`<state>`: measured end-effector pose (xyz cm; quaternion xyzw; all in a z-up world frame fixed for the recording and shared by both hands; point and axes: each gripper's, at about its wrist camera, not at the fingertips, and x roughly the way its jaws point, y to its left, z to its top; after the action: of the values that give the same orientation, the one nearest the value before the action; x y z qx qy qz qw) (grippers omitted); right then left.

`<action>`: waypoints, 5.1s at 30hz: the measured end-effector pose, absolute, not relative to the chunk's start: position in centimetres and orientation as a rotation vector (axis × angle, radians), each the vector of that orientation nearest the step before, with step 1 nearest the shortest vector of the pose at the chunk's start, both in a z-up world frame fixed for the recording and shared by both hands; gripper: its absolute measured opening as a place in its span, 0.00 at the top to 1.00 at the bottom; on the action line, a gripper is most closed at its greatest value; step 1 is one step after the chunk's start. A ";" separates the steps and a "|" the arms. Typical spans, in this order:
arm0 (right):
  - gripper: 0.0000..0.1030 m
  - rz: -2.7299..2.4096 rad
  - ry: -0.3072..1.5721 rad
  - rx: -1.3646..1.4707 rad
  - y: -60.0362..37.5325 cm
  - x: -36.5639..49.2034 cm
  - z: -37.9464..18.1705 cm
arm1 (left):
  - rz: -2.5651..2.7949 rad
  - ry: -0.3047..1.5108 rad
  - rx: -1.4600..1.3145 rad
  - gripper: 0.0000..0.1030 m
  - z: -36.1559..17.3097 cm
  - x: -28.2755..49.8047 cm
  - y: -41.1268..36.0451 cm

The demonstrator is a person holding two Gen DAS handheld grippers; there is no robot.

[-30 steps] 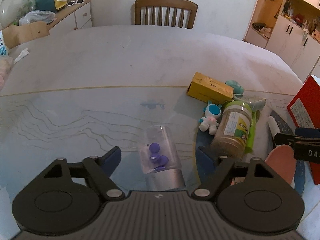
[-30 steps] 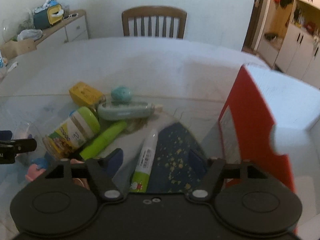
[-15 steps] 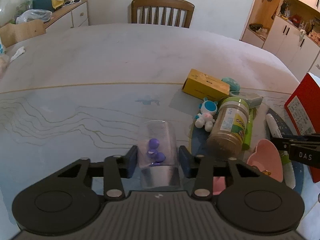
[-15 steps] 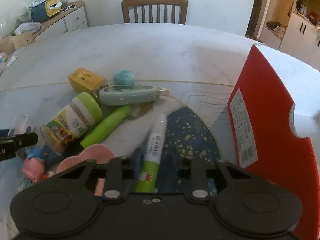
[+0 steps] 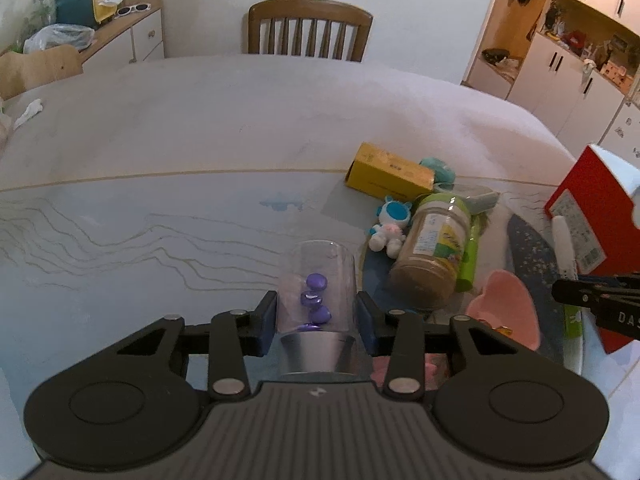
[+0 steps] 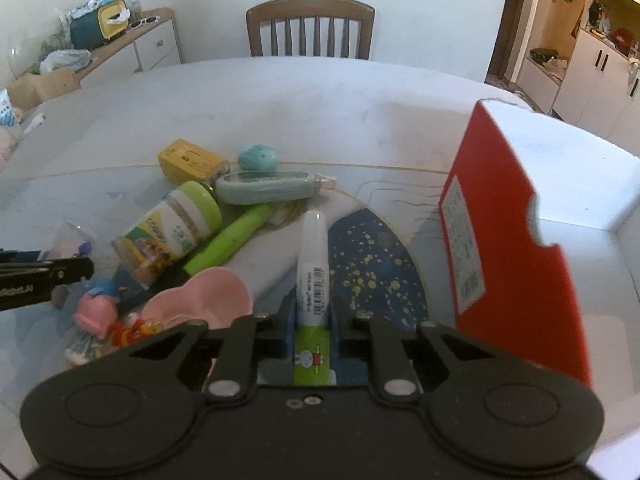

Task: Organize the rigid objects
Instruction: 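Carry the cup and marker with both grippers over the red shoebox, then lower and release the cup with the left gripper while the right releases the marker, then withdraw both grippers from the box back toward the table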

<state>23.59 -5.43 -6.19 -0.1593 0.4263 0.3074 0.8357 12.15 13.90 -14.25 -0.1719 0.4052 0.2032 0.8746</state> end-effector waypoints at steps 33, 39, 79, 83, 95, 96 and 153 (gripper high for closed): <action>0.84 0.565 0.779 -0.161 -18.3 23.2 7.9 | 0.086 0.732 -0.281 0.61 -0.6 16.8 1.1; 0.84 0.548 0.786 -0.149 -21.9 27.2 7.9 | 0.041 0.734 -0.249 0.61 -0.3 22.2 -4.0; 0.84 0.581 1.114 -0.323 -26.0 44.6 -4.9 | 0.091 1.128 -0.210 0.61 -12.6 44.4 -14.7; 0.84 0.582 1.135 -0.369 -25.4 44.5 -5.4 | 0.095 1.165 -0.199 0.61 -13.3 44.8 -14.7; 0.83 0.586 1.163 -0.396 -24.6 45.0 -5.7 | 0.106 1.219 -0.196 0.61 -14.3 45.6 -14.4; 0.83 0.585 1.163 -0.397 -24.6 45.0 -5.8 | 0.108 1.219 -0.194 0.61 -14.3 45.6 -14.4; 0.10 0.657 0.780 -0.096 -25.8 28.7 6.7 | 0.047 0.810 -0.254 0.27 0.4 25.3 -7.3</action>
<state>28.69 -25.85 6.66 -0.0461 0.3733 0.3145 0.8716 25.33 -7.29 0.44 -0.1233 0.3929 0.0228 0.9110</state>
